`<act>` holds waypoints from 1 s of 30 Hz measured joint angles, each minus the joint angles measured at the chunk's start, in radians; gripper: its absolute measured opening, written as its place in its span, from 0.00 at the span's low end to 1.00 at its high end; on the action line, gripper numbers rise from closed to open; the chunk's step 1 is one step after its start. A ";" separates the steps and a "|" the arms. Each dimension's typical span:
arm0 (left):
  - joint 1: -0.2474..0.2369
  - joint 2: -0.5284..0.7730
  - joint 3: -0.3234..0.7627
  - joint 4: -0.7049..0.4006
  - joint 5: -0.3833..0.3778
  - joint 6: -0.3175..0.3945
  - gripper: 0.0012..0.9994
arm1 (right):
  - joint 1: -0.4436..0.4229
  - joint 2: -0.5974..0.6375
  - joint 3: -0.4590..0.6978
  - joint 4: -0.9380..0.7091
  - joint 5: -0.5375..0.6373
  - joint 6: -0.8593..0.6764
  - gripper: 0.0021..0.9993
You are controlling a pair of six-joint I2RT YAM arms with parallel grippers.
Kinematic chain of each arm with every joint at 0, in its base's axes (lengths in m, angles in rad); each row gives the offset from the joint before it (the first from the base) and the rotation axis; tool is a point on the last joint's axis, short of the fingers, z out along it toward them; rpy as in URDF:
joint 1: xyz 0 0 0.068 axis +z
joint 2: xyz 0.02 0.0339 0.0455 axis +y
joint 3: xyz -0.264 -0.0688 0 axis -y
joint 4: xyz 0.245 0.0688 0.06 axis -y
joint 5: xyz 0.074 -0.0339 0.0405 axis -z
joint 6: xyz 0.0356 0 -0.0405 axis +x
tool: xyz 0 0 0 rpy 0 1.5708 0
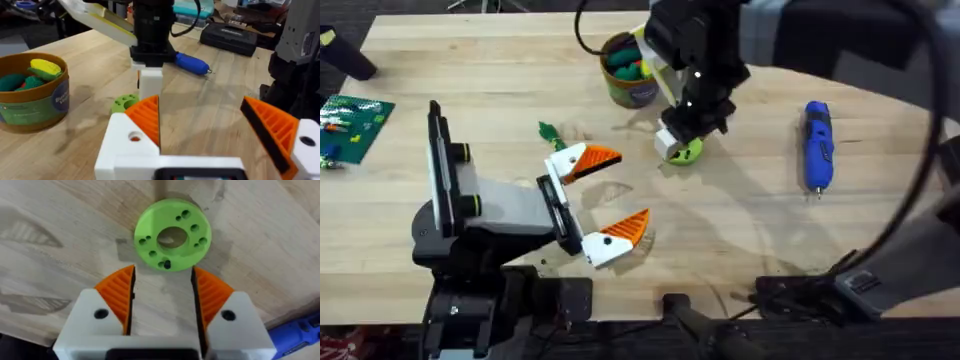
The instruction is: Pick up the gripper from the table and insert it into the empty holder that is missing its gripper. Then pick up a screw, insert it into the mounting hole, and use the screwdriver to tighten it. Finally, clean up the table by picking up the vegetable and placing it into the bucket.
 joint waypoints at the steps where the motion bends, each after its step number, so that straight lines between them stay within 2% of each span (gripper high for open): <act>1: 0.000 0.000 0.000 0.000 0.000 0.000 0.99 | 0.000 -0.017 -0.018 0.009 0.000 0.005 0.61; 6: 0.000 0.000 0.000 0.000 0.000 0.000 0.99 | 0.000 -0.085 -0.077 0.044 0.002 0.022 0.61; 13: 0.000 0.000 0.000 0.000 0.000 0.000 0.99 | 0.000 -0.097 -0.168 0.130 0.003 0.038 0.61; 30: 0.000 0.000 0.000 0.000 0.000 0.000 0.99 | 0.000 -0.050 -0.172 0.168 0.003 0.047 0.61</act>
